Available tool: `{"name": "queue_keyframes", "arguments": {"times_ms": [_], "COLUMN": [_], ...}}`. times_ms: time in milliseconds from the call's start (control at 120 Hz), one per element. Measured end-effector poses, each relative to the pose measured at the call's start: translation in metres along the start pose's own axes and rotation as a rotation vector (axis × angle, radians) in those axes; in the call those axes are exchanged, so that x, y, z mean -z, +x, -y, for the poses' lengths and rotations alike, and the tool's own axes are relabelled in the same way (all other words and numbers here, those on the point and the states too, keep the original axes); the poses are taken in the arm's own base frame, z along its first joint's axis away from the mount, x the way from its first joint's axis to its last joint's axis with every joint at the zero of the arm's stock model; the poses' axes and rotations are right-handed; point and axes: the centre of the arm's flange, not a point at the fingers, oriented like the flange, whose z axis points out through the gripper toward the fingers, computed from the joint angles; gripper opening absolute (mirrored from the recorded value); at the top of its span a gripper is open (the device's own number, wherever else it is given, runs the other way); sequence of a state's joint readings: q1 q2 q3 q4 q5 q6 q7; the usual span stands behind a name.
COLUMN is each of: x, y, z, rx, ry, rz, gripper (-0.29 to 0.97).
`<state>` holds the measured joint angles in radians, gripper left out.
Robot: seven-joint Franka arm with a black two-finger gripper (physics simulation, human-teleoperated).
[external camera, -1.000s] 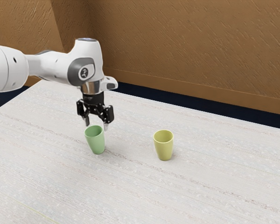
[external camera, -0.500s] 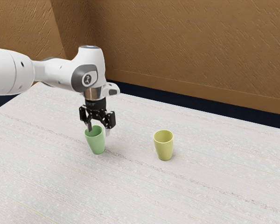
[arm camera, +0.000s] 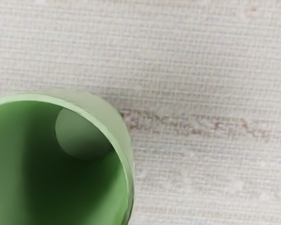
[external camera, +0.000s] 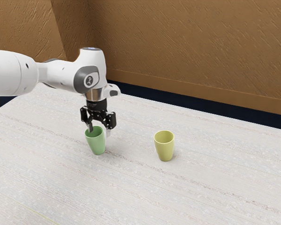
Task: Place the left cup onto the right cup
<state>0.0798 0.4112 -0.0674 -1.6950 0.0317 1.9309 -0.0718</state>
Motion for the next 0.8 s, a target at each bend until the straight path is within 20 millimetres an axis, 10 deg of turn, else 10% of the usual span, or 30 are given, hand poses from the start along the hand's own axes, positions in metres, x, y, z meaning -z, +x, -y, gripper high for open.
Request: {"name": "queue_keyframes", "arguments": {"times_ms": [800], "x": [-0.028], "y": [0.018], "z": [0.006], "rx": [0.001], "ry": [-0.005], "rz": [0.035], "gripper": [0.42]}}
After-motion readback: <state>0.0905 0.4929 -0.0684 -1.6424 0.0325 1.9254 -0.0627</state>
